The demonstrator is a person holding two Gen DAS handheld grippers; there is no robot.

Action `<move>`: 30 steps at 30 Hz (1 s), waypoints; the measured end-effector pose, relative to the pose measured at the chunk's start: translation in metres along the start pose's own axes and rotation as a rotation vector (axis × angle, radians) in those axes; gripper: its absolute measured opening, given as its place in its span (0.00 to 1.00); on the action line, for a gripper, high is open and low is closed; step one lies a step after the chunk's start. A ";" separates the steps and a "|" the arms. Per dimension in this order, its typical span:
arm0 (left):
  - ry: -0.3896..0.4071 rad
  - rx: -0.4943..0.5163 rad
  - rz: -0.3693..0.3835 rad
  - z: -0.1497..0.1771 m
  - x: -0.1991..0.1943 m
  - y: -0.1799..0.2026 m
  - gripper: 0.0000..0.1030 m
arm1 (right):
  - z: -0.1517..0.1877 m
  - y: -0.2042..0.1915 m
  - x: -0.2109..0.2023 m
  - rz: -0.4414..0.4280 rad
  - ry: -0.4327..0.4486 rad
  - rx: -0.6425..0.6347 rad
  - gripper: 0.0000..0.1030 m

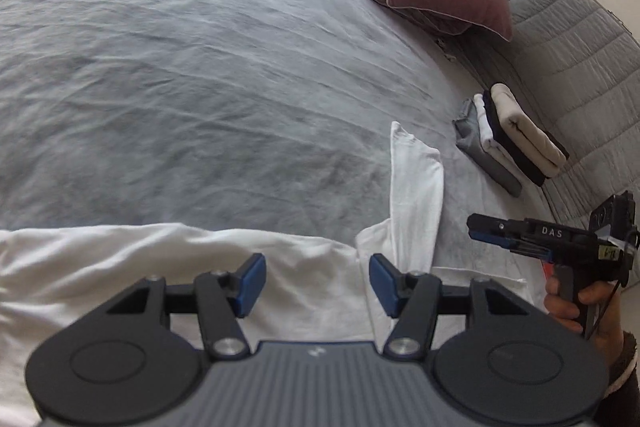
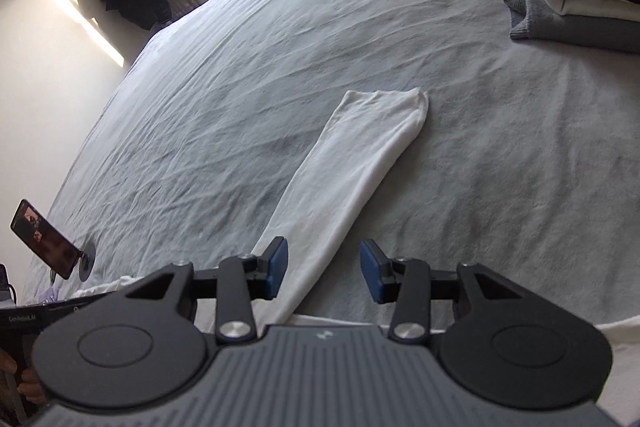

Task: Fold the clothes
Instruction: 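Grasp the white pant leg cuff with the left gripper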

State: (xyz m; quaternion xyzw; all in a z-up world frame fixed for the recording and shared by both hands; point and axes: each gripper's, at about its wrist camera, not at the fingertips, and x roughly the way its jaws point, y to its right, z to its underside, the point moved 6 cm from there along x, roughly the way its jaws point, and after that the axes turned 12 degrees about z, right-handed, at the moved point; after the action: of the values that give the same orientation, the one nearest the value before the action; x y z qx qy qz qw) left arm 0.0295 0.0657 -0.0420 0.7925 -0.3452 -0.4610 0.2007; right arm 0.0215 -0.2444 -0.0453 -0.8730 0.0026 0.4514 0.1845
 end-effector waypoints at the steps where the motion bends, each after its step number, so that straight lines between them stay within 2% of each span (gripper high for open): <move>1: -0.006 0.005 0.007 -0.002 0.011 0.005 0.57 | -0.003 0.003 0.001 0.004 0.002 0.005 0.43; 8: -0.008 0.078 0.035 -0.021 0.084 0.042 0.57 | -0.014 0.035 0.006 0.033 -0.011 0.070 0.43; 17: -0.003 0.004 0.022 -0.043 0.149 0.040 0.54 | -0.019 0.073 0.004 0.055 -0.019 0.122 0.43; 23: 0.036 0.036 0.007 -0.062 0.180 0.057 0.51 | -0.023 0.098 -0.001 0.055 -0.016 0.177 0.43; 30: 0.068 0.051 0.001 -0.075 0.217 0.074 0.36 | -0.030 0.116 -0.008 0.032 -0.002 0.260 0.43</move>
State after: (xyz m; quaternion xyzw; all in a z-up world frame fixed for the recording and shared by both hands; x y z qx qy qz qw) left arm 0.1410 -0.1439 -0.0860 0.8124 -0.3502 -0.4247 0.1922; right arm 0.0206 -0.3636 -0.0600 -0.8411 0.0750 0.4511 0.2890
